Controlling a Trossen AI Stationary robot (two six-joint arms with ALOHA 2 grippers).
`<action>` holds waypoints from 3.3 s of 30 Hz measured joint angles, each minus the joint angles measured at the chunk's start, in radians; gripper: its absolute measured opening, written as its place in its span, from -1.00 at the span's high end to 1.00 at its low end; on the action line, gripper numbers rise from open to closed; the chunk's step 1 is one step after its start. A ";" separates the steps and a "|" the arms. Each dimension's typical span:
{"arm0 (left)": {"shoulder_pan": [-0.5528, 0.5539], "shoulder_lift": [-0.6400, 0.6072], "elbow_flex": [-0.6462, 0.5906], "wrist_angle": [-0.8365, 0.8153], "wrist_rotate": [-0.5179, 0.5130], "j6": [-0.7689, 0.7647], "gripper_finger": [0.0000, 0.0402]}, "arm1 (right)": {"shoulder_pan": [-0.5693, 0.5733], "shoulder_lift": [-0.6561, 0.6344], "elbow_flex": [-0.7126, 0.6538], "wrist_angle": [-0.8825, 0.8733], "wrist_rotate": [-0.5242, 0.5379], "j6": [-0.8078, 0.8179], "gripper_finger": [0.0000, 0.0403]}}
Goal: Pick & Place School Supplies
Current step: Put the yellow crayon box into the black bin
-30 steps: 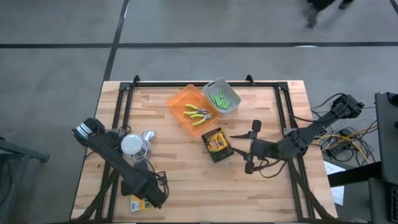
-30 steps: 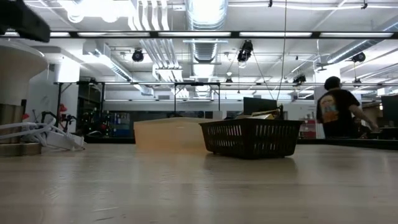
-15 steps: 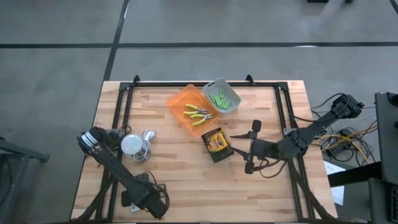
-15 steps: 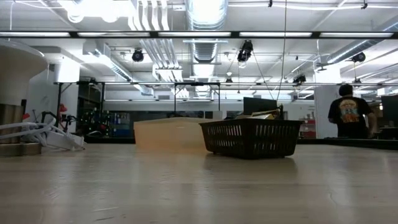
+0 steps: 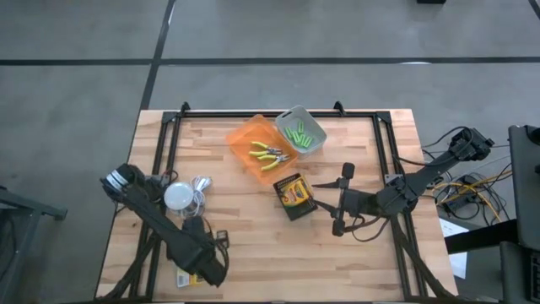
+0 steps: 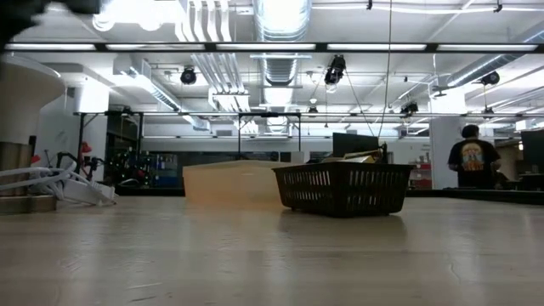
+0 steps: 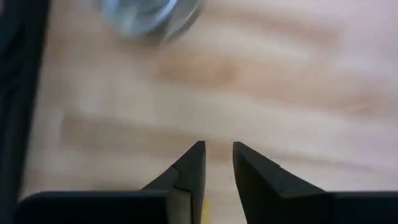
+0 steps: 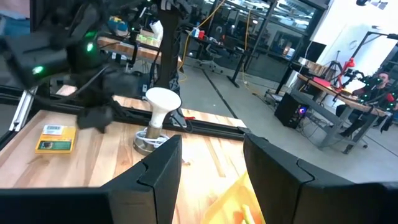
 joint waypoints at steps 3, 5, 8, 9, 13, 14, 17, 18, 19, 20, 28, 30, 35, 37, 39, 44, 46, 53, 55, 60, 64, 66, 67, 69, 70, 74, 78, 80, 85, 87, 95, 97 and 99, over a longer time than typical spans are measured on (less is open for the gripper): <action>0.032 -0.039 0.021 -0.049 -0.230 0.044 0.58 | 0.000 0.000 0.000 0.000 0.000 0.000 0.16; 0.050 -0.067 0.022 -0.061 -0.426 0.085 0.58 | 0.000 0.000 0.000 -0.001 0.000 0.000 0.16; 0.064 -0.115 0.020 -0.061 -0.670 0.197 0.58 | 0.000 0.000 0.000 -0.001 0.000 0.000 0.16; 0.064 -0.129 0.020 -0.060 -0.726 0.245 0.58 | 0.000 0.000 0.000 -0.002 0.000 0.000 0.16; 0.064 -0.177 0.024 -0.049 -0.812 0.430 0.58 | 0.000 0.000 0.000 -0.002 0.000 0.000 0.16; 0.063 -0.185 0.025 -0.048 -0.812 0.465 0.58 | 0.000 0.000 0.000 -0.002 0.000 0.000 0.16; 0.062 -0.204 0.028 -0.041 -0.810 0.521 0.58 | 0.000 0.000 0.000 -0.002 0.000 0.000 0.16; 0.062 -0.209 0.028 -0.035 -0.809 0.520 0.58 | 0.000 0.000 0.000 -0.002 0.000 0.000 0.16; 0.062 -0.213 0.027 -0.020 -0.803 0.515 0.58 | 0.000 0.000 0.000 -0.002 0.000 0.000 0.16; 0.062 -0.216 0.026 -0.006 -0.791 0.518 0.58 | 0.000 0.000 0.000 -0.002 0.000 0.000 0.16; 0.050 -0.228 0.007 0.014 -0.028 1.101 0.58 | 0.000 0.000 0.000 -0.002 0.000 0.000 0.16; 0.021 -0.224 -0.009 0.033 0.097 1.129 0.58 | 0.000 0.000 0.000 -0.002 0.000 0.000 0.16; -0.099 -0.220 -0.072 0.136 0.085 1.040 0.58 | 0.000 0.000 0.000 -0.002 -0.001 0.000 0.16; -0.148 -0.220 -0.099 0.222 0.085 0.978 0.58 | 0.000 0.000 0.000 -0.002 0.000 0.000 0.16; -0.194 -0.220 -0.121 0.305 0.081 0.917 0.58 | 0.000 0.000 0.000 -0.002 0.000 0.000 0.16; -0.293 -0.215 -0.205 0.500 0.027 0.814 0.58 | 0.000 0.000 0.000 -0.002 0.000 0.000 0.16; -0.312 -0.208 -0.249 0.559 0.010 0.764 0.58 | 0.000 0.000 0.000 -0.002 0.000 0.000 0.16; -0.324 -0.194 -0.415 0.710 0.028 0.673 0.58 | 0.000 0.000 0.000 -0.002 0.000 0.000 0.16; -0.324 -0.194 -0.440 0.752 0.034 0.672 0.58 | 0.000 0.000 0.000 -0.002 0.000 0.000 0.16; -0.322 -0.194 -0.493 0.761 0.115 0.633 0.58 | 0.000 0.000 0.000 -0.002 0.000 0.000 0.16; -0.321 -0.198 -0.530 0.790 0.171 0.618 0.58 | 0.000 0.000 0.000 -0.002 0.000 0.000 0.16; -0.320 -0.199 -0.537 0.798 0.174 0.622 0.58 | 0.000 0.000 0.000 -0.002 0.000 0.000 0.16; -0.320 -0.199 -0.537 0.799 0.173 0.626 0.58 | 0.000 0.000 0.000 -0.002 0.000 0.000 0.16; -0.314 -0.199 -0.537 0.799 0.169 0.634 0.58 | 0.000 0.000 0.000 -0.002 -0.001 0.000 0.16; -0.312 -0.199 -0.537 0.798 0.168 0.642 0.58 | 0.000 0.000 0.000 -0.002 -0.001 0.000 0.16; -0.286 -0.199 -0.544 0.795 0.173 0.695 0.58 | 0.000 0.000 0.000 -0.002 -0.001 0.000 0.16; -0.247 -0.199 -0.557 0.796 0.167 0.758 0.58 | 0.000 0.000 0.000 -0.002 -0.001 0.000 0.16; -0.221 -0.199 -0.562 0.795 0.165 0.795 0.58 | 0.000 0.000 0.000 -0.002 -0.001 0.000 0.16; -0.148 -0.198 -0.576 0.794 0.161 0.912 0.58 | 0.000 0.000 0.000 -0.002 -0.001 0.000 0.16; -0.113 -0.197 -0.585 0.795 0.158 0.964 0.58 | 0.000 0.000 0.000 -0.002 -0.001 0.000 0.16; 0.039 -0.197 -0.620 0.805 0.135 1.204 0.58 | 0.000 0.000 0.000 -0.002 -0.001 0.000 0.16; 0.078 -0.196 -0.620 0.804 0.108 1.272 0.58 | 0.000 0.000 0.000 -0.002 0.000 0.000 0.16; 0.118 -0.196 -0.620 0.805 0.088 1.343 0.58 | 0.000 0.000 0.000 -0.002 -0.001 0.000 0.16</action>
